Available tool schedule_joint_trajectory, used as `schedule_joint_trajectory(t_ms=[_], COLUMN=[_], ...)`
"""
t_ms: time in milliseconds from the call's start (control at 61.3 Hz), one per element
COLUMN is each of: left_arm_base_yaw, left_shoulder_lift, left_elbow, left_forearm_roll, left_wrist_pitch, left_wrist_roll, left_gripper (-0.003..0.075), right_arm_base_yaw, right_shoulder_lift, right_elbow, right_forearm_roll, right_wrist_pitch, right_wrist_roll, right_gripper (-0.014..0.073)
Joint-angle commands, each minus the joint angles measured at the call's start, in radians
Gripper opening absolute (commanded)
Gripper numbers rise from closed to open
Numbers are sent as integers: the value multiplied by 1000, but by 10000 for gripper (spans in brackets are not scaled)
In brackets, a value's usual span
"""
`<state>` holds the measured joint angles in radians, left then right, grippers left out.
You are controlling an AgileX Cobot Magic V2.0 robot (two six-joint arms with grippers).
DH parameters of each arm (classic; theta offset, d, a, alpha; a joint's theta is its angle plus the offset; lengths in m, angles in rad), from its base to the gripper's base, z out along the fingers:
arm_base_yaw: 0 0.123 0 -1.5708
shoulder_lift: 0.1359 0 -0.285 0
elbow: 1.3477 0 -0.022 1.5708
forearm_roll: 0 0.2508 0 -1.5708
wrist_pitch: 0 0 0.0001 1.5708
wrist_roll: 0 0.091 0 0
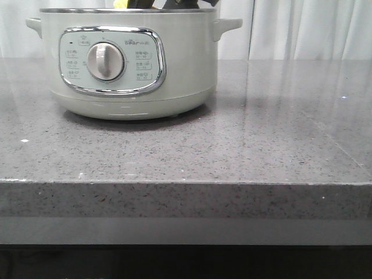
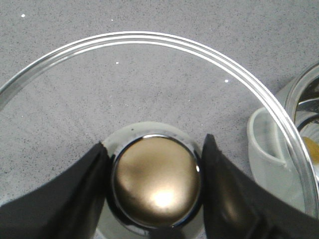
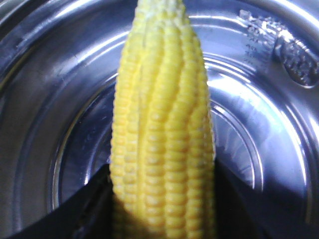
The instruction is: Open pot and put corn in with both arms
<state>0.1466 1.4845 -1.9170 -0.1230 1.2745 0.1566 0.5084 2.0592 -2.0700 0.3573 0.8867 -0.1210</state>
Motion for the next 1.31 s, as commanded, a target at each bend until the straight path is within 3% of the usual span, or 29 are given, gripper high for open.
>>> schedule_joint_trajectory(t_ms=[0,98,441,522,620,751,816,1077,1289], left_arm_base_yaw=[2,2,2,2,2,2,2,2,0], left_shoulder_lift=[-48,-48,-48,-48,-48,-48,-48,-48,-48], left_elbow=[-33,-33,-33,-33,-33,-33,-33,-33,-33], left_forearm_roll=[-20,-20,-20,-20,-20,-20,-20,-31,-136], left_wrist_pitch=[-109,-109,-109,-109,-109,-109,-111,-114,-127], left_wrist_roll=[-2,-2,-2,-2,-2,-2,-2,-2,10], left_gripper=[229,229,229,229,229,229,229,229,229], right_arm_base_yaw=[-2,-3,-8,-22,-53,-116,-147,-262,-284], right_shoulder_lift=[-66,-73,-144,-173,-199,-226,-236,-300,-496], right_elbow=[-37,-38,-132,-136,-136,-136,-136,-94,212], right_forearm_roll=[19,16,-28,-46,-56,-55,-55,-63,-150], right_wrist_pitch=[-47,-46,21,24,40,75,102,181,10], right_wrist_roll=[-11,-11,-11,-11,-11,-6,-3,8,8], right_gripper=[438,479,458,394,238,-35,-120,-121,-120])
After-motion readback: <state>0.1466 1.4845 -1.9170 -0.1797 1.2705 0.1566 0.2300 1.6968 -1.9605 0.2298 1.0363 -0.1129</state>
